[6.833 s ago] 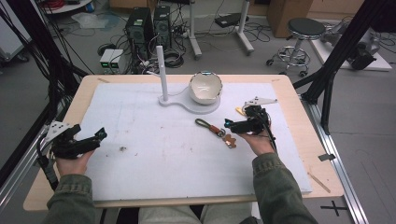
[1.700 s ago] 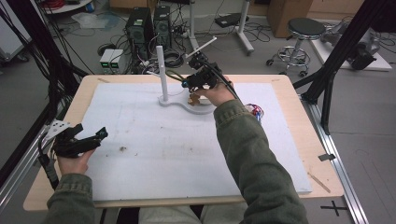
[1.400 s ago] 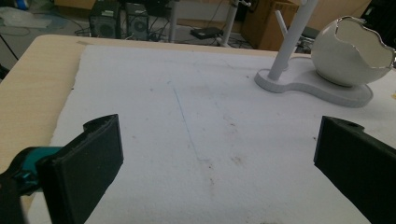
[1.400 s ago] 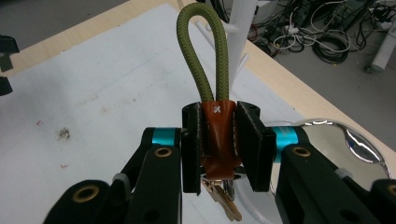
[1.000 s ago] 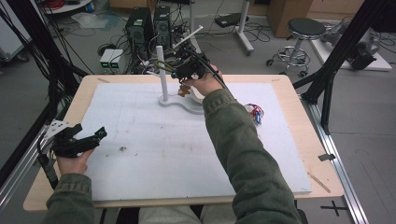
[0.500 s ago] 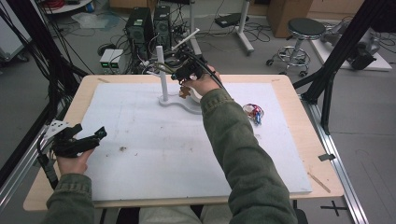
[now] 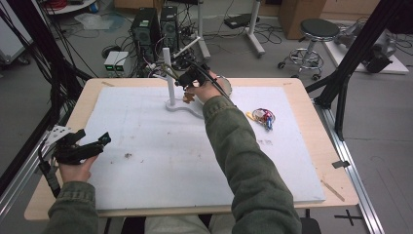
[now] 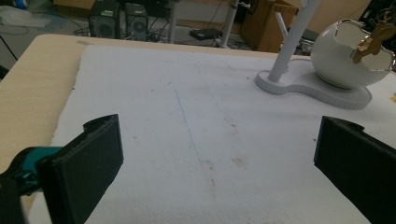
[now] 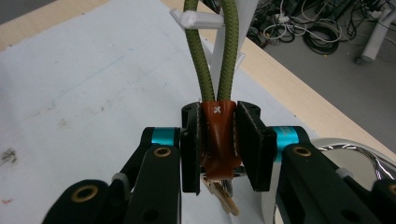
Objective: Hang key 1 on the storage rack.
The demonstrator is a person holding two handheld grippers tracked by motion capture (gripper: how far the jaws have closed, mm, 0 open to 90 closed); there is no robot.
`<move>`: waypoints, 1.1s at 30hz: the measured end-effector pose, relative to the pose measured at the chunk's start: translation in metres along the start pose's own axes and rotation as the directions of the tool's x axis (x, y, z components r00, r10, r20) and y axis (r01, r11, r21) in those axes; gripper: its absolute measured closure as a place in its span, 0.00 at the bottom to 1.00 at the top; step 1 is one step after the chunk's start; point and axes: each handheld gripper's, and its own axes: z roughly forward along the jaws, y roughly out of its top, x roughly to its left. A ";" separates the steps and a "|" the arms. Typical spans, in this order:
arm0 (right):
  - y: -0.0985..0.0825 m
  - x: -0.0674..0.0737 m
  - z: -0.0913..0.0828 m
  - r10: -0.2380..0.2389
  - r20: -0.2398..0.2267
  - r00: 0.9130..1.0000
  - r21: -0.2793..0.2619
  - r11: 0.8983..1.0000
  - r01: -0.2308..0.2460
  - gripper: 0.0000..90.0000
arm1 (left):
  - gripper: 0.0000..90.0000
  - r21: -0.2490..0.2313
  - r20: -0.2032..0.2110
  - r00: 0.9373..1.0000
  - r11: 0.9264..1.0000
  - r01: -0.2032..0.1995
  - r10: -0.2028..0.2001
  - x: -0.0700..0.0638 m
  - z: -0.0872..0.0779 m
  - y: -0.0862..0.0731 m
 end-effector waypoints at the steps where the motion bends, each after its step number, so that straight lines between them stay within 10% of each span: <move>1: 0.000 0.000 0.001 0.000 0.005 1.000 0.004 1.000 0.000 0.79 | 0.02 0.001 0.000 1.000 1.000 0.000 0.000 0.000 0.000 0.000; 10: -0.001 -0.002 0.010 0.017 0.027 0.999 0.019 1.000 -0.018 0.73 | 0.02 0.002 -0.002 1.000 1.000 0.005 -0.005 0.001 0.002 0.000; 17: -0.005 -0.005 0.007 0.043 0.111 0.993 0.050 0.998 -0.048 0.28 | 0.02 0.000 -0.005 1.000 1.000 0.006 -0.006 0.000 0.002 0.000; 24: -0.015 -0.016 -0.009 0.076 0.062 0.995 0.044 0.996 -0.079 0.02 | 0.02 0.004 -0.006 1.000 1.000 0.001 -0.001 0.000 0.003 0.000; 33: -0.042 -0.027 -0.016 0.085 0.043 0.995 0.097 0.991 -0.089 0.02 | 0.02 0.005 -0.008 1.000 1.000 -0.002 0.002 -0.001 0.002 0.000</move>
